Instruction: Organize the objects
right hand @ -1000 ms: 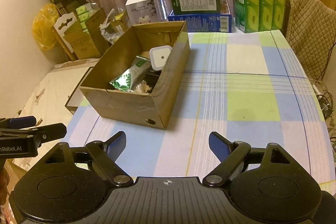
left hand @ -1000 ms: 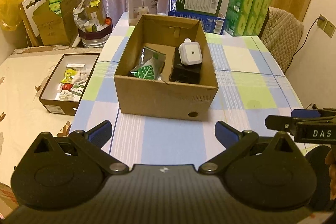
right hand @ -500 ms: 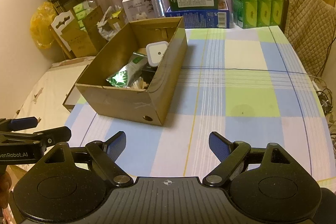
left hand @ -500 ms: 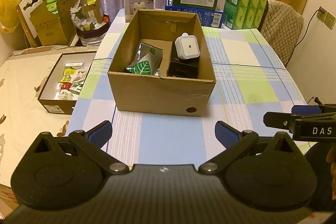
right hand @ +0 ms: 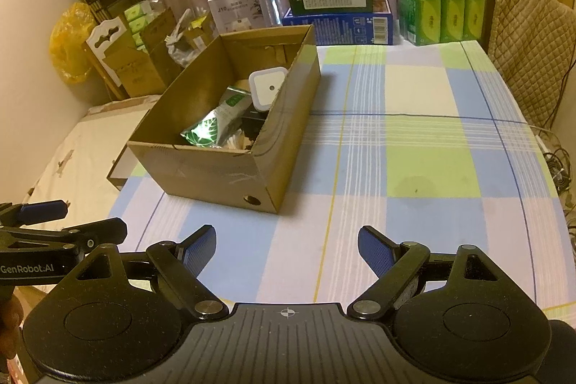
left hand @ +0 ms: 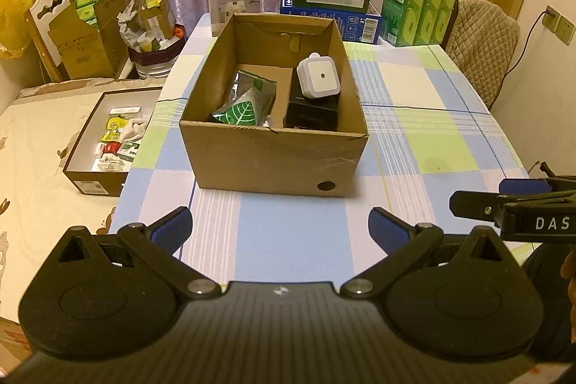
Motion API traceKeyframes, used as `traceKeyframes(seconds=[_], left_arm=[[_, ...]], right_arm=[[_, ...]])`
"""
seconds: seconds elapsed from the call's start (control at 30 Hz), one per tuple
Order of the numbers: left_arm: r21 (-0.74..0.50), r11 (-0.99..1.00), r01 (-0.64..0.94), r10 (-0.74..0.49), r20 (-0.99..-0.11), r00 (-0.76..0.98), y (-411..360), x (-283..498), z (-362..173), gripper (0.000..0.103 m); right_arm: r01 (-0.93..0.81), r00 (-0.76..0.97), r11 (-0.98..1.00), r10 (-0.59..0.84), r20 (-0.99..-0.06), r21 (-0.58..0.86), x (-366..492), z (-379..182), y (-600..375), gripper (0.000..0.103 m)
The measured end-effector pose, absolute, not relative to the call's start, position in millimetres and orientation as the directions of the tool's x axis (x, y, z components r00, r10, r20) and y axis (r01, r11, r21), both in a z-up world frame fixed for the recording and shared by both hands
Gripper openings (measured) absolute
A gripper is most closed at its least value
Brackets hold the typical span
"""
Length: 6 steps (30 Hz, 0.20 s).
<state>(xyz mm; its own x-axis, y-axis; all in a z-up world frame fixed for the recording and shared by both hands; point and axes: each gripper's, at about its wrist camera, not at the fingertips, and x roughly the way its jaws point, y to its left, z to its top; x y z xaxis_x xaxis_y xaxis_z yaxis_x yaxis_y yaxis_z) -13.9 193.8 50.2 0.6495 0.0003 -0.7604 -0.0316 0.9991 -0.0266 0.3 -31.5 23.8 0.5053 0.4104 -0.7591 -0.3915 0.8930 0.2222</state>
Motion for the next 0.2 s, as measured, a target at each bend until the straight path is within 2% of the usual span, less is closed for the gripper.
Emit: traceKeyframes(seconds=[0.2], left_arm=[[-0.031, 0.999, -0.016, -0.012, -0.747, 0.665, 192.3, -15.2, 51.0, 0.102]], right_arm=[[-0.384, 0.503, 0.896, 0.407, -0.763, 0.224, 0.2, 21.5, -32.6, 0.083]])
